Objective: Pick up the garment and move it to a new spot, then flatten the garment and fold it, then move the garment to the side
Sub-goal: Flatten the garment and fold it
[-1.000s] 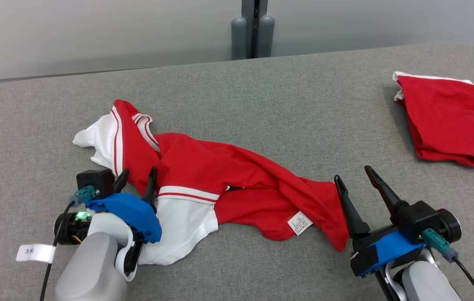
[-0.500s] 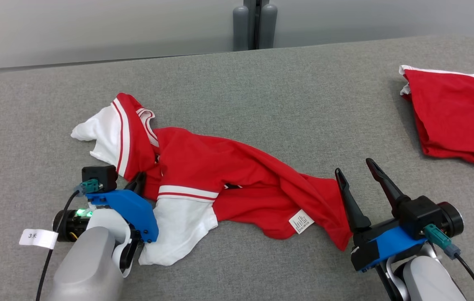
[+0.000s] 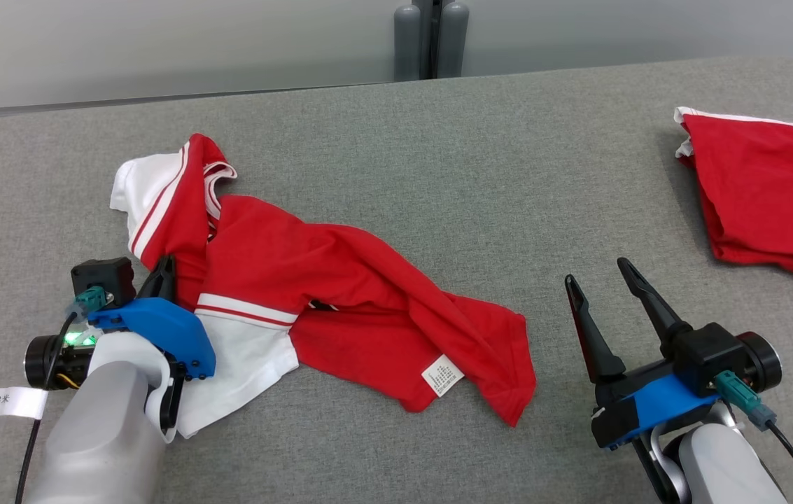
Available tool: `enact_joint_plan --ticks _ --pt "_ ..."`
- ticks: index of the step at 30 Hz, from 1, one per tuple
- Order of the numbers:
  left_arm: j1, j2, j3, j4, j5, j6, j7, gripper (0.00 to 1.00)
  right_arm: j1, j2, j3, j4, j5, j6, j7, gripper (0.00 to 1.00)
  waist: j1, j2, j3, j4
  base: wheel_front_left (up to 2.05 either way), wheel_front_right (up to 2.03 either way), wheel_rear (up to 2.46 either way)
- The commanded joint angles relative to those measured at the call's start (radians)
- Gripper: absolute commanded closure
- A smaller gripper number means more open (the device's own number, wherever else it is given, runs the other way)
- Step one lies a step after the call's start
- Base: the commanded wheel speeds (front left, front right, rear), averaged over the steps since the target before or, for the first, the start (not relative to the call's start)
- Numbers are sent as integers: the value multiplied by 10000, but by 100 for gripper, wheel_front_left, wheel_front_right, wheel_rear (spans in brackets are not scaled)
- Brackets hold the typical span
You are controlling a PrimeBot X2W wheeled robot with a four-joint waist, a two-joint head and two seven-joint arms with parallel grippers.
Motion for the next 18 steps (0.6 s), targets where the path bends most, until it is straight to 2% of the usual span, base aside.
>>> enact_joint_plan --ticks 1,3,4,5,6,11,18 --pt "-143 64 47 51 -45 28 -79 100 -107 -46 -36 -47 -40 1 -51 0 -1 0 -1 6 0 0 0" --pt "-100 27 78 76 -87 21 -264 100 -70 -23 -79 -59 -44 1 -51 0 -1 0 -8 29 0 0 0" --pt "-38 18 80 56 -94 14 -358 61 -44 -4 -101 -65 -49 1 -51 0 -1 0 -20 44 0 0 0" --pt "39 6 122 -1 -137 9 -447 3 -13 16 -125 -71 -56 1 -51 0 -1 0 -34 63 0 0 0" --pt "131 -3 164 -73 -155 22 -519 0 28 35 -155 -77 -64 1 -51 0 -1 0 -54 91 0 0 0" --pt "701 46 349 -843 -138 -61 -687 0 256 148 -292 -117 -64 1 -51 0 -1 0 -228 297 0 0 0" --pt "2371 15 995 -3553 155 47 -690 0 592 385 -523 -124 -127 1 -50 0 -1 0 -647 624 0 0 0"
